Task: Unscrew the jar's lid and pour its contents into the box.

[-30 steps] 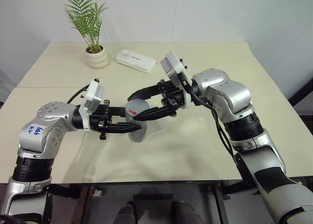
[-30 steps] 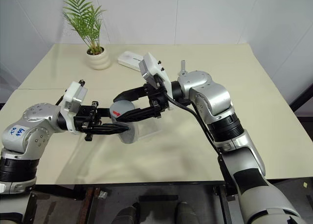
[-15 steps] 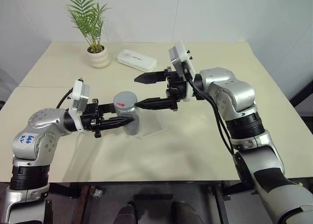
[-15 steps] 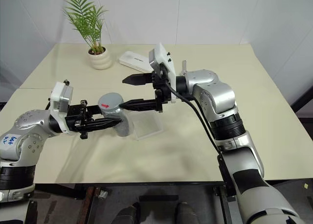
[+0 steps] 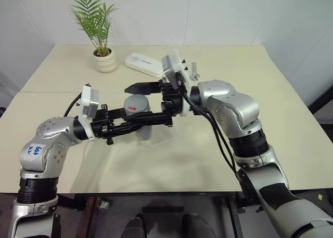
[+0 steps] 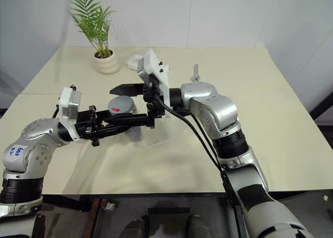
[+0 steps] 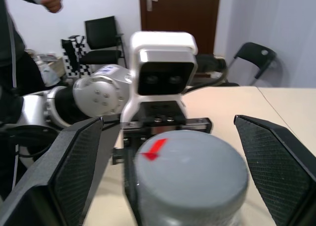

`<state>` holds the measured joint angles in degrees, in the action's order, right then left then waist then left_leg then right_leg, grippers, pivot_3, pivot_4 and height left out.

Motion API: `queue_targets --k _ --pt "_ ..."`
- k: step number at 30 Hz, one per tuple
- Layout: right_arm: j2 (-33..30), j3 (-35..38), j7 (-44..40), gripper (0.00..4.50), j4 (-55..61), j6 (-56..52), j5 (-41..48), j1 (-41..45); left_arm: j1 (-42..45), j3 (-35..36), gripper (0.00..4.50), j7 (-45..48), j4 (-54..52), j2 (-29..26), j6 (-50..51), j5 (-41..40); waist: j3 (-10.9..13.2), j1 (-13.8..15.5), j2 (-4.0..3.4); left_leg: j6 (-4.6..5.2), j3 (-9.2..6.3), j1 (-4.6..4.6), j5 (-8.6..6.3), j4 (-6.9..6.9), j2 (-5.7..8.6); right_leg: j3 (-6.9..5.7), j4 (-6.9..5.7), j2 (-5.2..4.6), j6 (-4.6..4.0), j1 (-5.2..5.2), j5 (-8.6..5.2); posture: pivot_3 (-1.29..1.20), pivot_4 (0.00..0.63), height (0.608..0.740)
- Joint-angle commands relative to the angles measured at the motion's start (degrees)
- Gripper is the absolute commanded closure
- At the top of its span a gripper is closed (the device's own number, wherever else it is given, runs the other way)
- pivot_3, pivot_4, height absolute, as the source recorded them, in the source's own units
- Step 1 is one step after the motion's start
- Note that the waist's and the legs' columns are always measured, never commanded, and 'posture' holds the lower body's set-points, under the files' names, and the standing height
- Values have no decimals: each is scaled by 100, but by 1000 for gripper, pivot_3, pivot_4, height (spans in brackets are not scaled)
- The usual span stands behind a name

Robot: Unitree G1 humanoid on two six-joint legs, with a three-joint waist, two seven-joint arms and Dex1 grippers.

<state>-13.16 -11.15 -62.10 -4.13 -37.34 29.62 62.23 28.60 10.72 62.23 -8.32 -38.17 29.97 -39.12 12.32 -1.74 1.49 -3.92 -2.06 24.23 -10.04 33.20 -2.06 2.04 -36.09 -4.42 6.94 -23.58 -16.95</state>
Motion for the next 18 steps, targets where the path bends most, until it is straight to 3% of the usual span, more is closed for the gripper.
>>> queue_targets --k 1,11,18 --pt "109 -10 128 43 -160 263 -200 240 62 -4 2626 -3 -308 13 -45 -138 0 -4 0 0 0 0 0 0 0 0 0 0 0 0 0 0 150 740" --pt "43 80 -57 43 -706 645 -460 414 6 -2 2626 -2 -391 -13 -36 -199 0 -7 0 0 0 0 0 -3 0 0 1 0 0 -1 0 0 150 740" --pt "-446 397 -627 43 -1305 952 -406 548 -7 44 2626 50 -367 -46 -28 -246 0 -1 0 0 1 0 0 -2 0 0 2 1 1 0 0 0 150 740"
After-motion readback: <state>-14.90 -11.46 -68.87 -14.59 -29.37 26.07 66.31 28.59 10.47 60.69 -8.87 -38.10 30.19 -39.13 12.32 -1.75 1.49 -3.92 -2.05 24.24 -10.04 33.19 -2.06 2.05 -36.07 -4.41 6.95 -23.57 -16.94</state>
